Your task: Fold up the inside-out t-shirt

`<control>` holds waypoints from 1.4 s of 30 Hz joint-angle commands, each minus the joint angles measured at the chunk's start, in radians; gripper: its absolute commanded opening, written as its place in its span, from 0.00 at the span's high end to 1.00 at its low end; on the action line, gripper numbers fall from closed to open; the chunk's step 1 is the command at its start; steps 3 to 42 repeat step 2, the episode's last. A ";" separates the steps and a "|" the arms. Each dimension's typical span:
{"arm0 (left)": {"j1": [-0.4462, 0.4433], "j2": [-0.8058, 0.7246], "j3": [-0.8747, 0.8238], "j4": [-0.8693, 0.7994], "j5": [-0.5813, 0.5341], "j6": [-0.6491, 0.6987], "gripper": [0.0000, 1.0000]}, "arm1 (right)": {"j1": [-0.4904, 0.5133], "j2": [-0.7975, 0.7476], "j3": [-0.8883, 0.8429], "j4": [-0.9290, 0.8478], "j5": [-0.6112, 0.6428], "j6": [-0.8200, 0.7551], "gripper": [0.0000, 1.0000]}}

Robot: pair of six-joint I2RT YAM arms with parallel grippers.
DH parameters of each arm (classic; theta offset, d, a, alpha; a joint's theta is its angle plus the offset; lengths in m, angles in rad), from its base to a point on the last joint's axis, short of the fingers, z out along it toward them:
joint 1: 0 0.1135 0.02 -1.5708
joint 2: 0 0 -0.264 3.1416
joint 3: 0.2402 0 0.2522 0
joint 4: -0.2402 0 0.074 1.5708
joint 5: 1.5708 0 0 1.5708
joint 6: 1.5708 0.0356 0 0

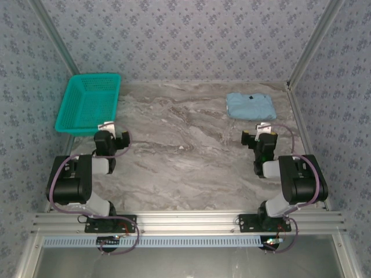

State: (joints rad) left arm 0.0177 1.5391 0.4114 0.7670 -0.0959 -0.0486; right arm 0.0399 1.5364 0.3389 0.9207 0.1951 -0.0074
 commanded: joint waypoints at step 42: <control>-0.001 -0.008 0.000 0.045 0.016 0.011 0.02 | -0.008 0.007 0.002 0.026 0.004 -0.017 0.00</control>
